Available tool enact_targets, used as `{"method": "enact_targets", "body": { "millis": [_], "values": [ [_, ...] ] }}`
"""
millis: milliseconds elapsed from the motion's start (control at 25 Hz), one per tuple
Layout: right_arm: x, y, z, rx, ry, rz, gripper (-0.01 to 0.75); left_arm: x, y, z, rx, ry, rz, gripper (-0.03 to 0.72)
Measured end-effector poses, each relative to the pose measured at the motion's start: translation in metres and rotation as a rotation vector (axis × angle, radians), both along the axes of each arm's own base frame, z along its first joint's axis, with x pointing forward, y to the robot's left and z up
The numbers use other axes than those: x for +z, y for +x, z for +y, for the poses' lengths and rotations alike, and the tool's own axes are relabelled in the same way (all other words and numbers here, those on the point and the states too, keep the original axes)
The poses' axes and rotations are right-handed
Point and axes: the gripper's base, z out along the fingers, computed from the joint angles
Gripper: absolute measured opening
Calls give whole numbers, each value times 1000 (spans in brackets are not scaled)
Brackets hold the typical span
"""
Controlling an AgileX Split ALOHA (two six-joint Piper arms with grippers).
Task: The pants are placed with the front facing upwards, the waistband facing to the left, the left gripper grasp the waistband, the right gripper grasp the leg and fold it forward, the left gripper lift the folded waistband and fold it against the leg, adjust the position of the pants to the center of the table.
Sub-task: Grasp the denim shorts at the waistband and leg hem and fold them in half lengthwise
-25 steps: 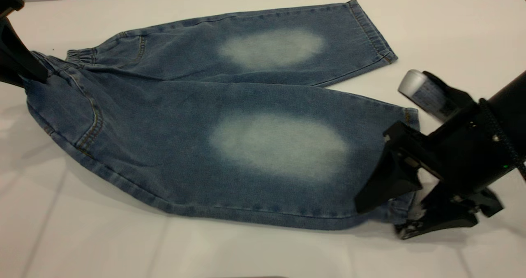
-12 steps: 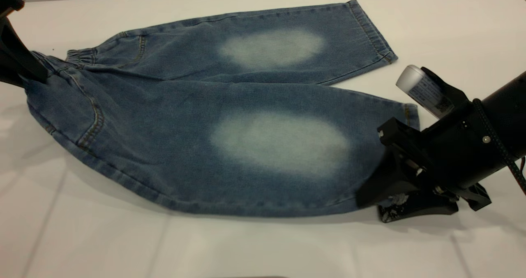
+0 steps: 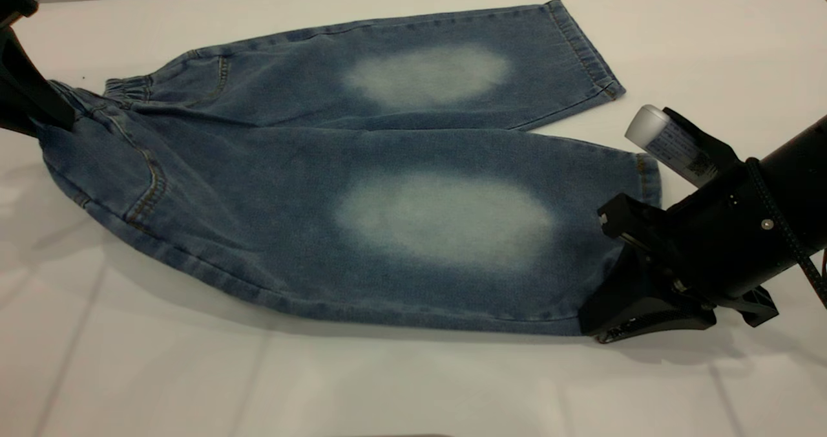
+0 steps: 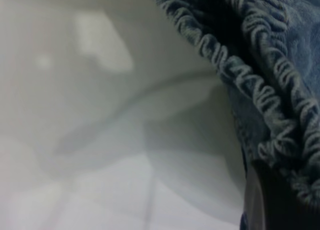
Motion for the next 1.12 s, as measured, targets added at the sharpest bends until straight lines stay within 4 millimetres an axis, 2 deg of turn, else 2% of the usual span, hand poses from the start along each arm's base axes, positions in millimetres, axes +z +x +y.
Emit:
{"method": "enact_targets", "body": {
  "millis": [120, 200, 400, 560, 720, 840, 1000, 1120],
  "values": [
    [5, -1, 0, 37, 0, -13, 26, 1, -2, -2, -15, -19, 20, 77],
    [17, 1, 1, 70, 0, -45, 26, 3, -6, -3, -22, -27, 26, 77],
    [62, 3, 1, 113, 0, -126, 26, 6, -31, -8, -15, -27, 38, 77],
    [97, -5, 0, 164, 5, -151, 26, 12, -54, -13, 4, -42, 54, 77],
    [127, -10, 0, 156, 11, -176, 26, 17, -63, -15, 14, -51, 51, 77],
    [143, 3, 2, 140, 25, -212, 26, 19, -61, -17, 57, -81, 35, 79],
    [165, 29, 6, 124, 29, -276, 26, 22, -54, -18, 169, -154, -10, 81],
    [173, 51, 9, 101, 20, -294, 26, 26, -49, -19, 261, -217, -40, 81]
  ]
}}
